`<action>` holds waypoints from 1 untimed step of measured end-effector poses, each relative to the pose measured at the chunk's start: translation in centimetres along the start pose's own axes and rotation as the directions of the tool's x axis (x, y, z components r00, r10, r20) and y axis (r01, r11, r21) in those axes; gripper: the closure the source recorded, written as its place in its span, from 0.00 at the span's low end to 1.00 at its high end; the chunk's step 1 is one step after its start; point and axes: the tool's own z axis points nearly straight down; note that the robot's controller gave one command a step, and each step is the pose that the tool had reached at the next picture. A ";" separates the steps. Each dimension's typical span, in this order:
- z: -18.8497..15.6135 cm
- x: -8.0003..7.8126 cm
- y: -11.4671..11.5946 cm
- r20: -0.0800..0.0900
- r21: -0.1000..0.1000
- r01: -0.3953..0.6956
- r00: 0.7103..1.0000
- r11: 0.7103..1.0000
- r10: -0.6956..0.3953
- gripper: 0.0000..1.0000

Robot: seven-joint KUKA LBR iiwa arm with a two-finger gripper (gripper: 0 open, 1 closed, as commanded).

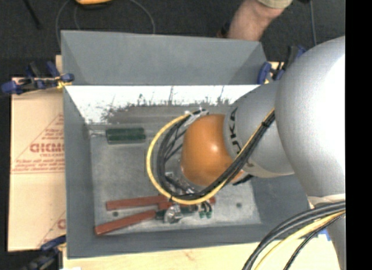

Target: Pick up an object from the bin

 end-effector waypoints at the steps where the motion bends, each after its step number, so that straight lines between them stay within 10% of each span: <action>1: -1.3 0.3 0.1 -0.015 -0.003 0.000 1.000 1.000 0.000 1.00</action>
Offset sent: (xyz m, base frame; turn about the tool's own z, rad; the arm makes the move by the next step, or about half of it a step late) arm -0.0001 0.0000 0.0431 0.0000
